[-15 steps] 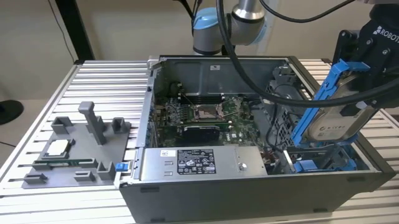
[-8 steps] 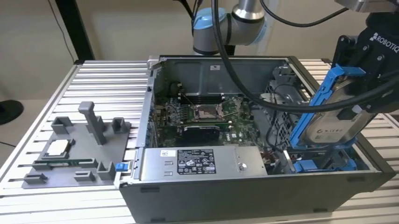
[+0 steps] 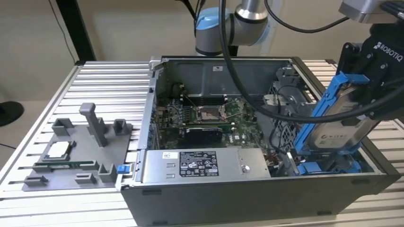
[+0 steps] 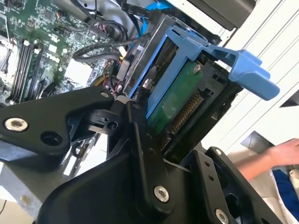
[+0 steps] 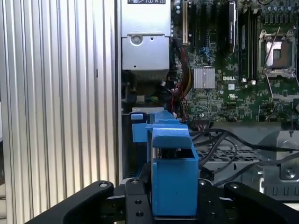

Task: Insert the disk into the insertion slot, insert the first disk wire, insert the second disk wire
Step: 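Insert the disk into the insertion slot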

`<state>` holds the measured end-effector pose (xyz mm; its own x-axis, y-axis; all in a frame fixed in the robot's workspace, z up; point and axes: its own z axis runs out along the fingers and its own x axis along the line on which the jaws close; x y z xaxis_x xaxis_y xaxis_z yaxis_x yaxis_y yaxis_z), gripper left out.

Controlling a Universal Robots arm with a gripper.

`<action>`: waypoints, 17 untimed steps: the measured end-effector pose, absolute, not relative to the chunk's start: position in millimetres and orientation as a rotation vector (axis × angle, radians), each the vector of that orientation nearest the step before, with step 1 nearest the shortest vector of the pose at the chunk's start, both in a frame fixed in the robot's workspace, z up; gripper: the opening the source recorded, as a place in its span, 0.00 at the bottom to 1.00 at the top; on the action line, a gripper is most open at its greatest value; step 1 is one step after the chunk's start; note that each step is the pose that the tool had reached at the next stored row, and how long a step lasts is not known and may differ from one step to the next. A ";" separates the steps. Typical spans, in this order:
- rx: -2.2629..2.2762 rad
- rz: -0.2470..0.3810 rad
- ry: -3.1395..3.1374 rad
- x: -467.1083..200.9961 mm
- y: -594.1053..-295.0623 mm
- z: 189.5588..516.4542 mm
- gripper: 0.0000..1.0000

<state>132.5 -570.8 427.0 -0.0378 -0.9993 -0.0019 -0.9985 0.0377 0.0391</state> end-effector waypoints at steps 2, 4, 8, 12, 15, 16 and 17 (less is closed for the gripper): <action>2.162 -0.046 -2.243 133.2 -570.8 423.9 0.00; 2.162 -0.046 -2.243 133.9 -570.9 420.9 0.00; 2.164 -0.046 -2.241 134.9 -570.9 415.4 0.00; 2.167 -0.046 -2.239 135.0 -570.9 409.2 0.00; 2.168 -0.046 -2.237 135.2 -570.9 404.9 0.00; 2.169 -0.046 -2.237 135.2 -570.9 403.3 0.00; 2.169 -0.045 -2.236 135.3 -570.9 401.7 0.00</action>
